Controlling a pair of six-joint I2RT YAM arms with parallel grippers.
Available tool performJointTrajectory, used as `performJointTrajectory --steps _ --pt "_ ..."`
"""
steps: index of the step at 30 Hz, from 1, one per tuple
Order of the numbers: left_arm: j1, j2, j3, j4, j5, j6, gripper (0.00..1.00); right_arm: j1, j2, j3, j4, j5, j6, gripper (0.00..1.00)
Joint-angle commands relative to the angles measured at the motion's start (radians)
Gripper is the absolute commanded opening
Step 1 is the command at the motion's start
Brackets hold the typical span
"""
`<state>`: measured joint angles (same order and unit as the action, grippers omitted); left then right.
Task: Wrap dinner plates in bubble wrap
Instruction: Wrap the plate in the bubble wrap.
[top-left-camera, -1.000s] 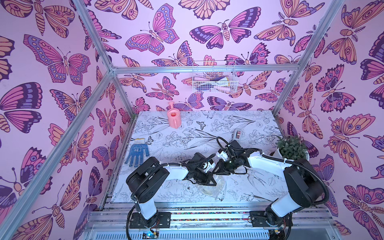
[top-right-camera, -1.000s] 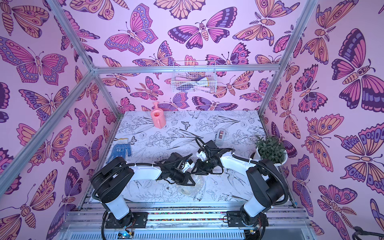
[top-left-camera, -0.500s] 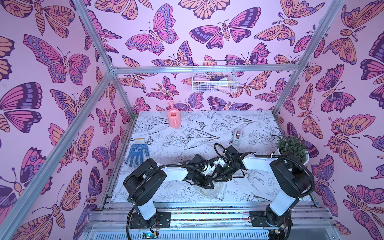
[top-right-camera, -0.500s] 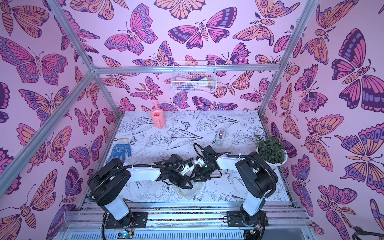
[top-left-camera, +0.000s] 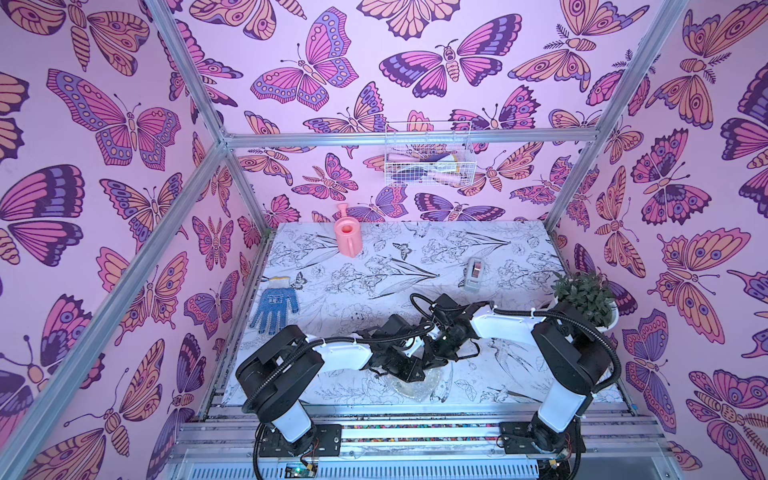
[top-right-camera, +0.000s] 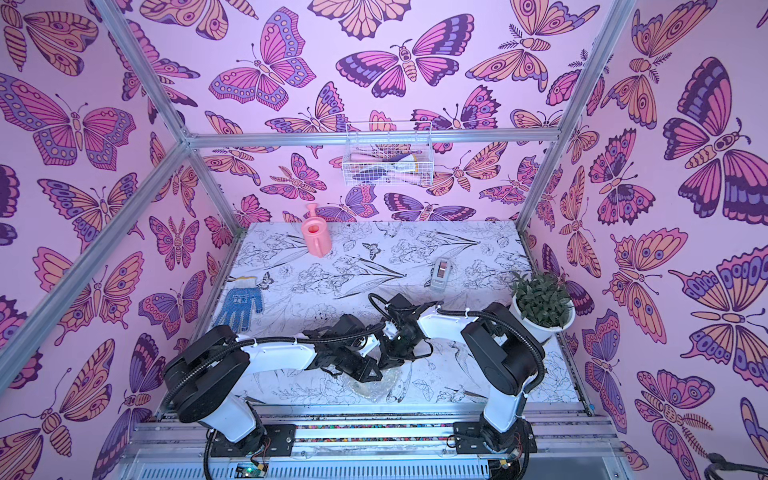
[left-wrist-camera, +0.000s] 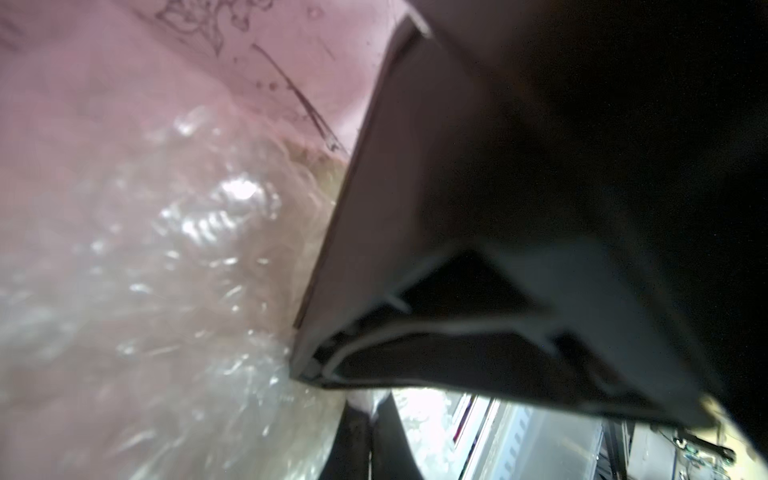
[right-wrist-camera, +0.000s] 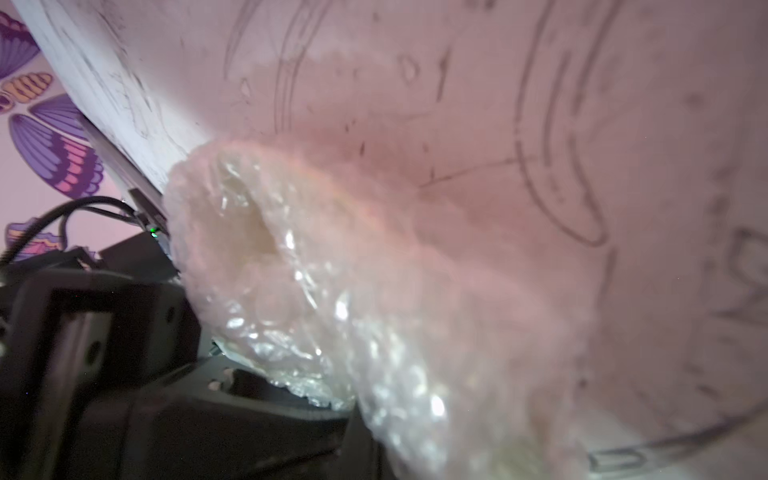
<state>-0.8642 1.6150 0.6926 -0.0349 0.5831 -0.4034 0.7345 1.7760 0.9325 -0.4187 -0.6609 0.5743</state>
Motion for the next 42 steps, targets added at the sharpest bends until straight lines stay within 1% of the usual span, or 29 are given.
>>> performJointTrajectory --steps 1,3,5,7,8,11,13,14,16,18,20,23,26,31,32,33,34,35,36,37,39,42 --pt "-0.045 -0.041 -0.034 0.027 -0.086 0.106 0.06 0.061 0.066 -0.049 0.027 0.163 0.034 0.00" --pt "-0.044 -0.112 -0.049 0.015 -0.128 0.092 0.21 0.062 0.065 -0.055 0.029 0.173 0.035 0.00" --pt "-0.041 -0.205 -0.062 -0.002 -0.177 0.067 0.38 0.061 0.065 -0.060 0.028 0.177 0.032 0.00" --pt "-0.037 -0.297 -0.069 -0.021 -0.232 0.038 0.51 0.063 0.063 -0.060 0.023 0.183 0.029 0.00" --pt "-0.031 -0.350 -0.070 -0.038 -0.266 0.019 0.56 0.060 0.063 -0.060 0.021 0.185 0.027 0.00" --pt "-0.002 -0.466 -0.081 -0.085 -0.341 -0.039 0.62 0.060 0.067 -0.058 0.017 0.187 0.021 0.00" --pt "0.029 -0.495 -0.082 -0.128 -0.360 -0.075 0.62 0.060 0.066 -0.056 0.012 0.190 0.018 0.00" --pt "0.043 -0.502 -0.086 -0.143 -0.364 -0.090 0.61 0.060 0.069 -0.054 0.009 0.191 0.016 0.00" --pt "0.071 -0.492 -0.083 -0.190 -0.377 -0.127 0.44 0.060 0.071 -0.048 0.002 0.193 0.010 0.00" --pt "0.104 -0.434 -0.066 -0.242 -0.349 -0.140 0.28 0.061 0.069 -0.046 -0.001 0.195 0.009 0.00" --pt "0.118 -0.362 -0.052 -0.256 -0.284 -0.134 0.14 0.059 0.071 -0.046 -0.001 0.196 0.009 0.00" --pt "0.118 -0.248 -0.041 -0.222 -0.175 -0.132 0.01 0.059 0.069 -0.045 -0.001 0.201 0.011 0.00" --pt "0.105 -0.187 -0.041 -0.190 -0.102 -0.129 0.00 0.057 0.073 -0.040 -0.005 0.205 0.010 0.00" --pt "0.103 -0.090 -0.068 -0.133 -0.053 -0.127 0.00 0.048 0.057 -0.024 -0.024 0.217 0.009 0.00" --pt "0.105 -0.064 -0.069 -0.134 -0.061 -0.131 0.00 0.046 0.035 -0.014 -0.044 0.228 0.009 0.04" --pt "0.105 -0.044 -0.067 -0.134 -0.066 -0.133 0.00 0.043 0.007 -0.002 -0.068 0.242 0.008 0.10" --pt "0.106 -0.019 -0.067 -0.133 -0.069 -0.137 0.00 0.043 -0.030 0.017 -0.102 0.269 0.004 0.20" --pt "0.108 -0.003 -0.063 -0.133 -0.075 -0.140 0.00 0.043 -0.064 0.036 -0.134 0.291 0.001 0.26" --pt "0.112 0.012 -0.060 -0.134 -0.079 -0.142 0.00 0.043 -0.101 0.056 -0.166 0.307 0.003 0.31" --pt "0.118 0.027 -0.058 -0.134 -0.083 -0.144 0.00 0.043 -0.137 0.068 -0.182 0.307 0.012 0.33" --pt "0.131 0.049 -0.056 -0.135 -0.090 -0.152 0.00 0.045 -0.191 0.075 -0.171 0.277 0.044 0.32" --pt "0.144 0.063 -0.058 -0.134 -0.092 -0.162 0.00 0.054 -0.197 0.052 -0.082 0.182 0.107 0.29"
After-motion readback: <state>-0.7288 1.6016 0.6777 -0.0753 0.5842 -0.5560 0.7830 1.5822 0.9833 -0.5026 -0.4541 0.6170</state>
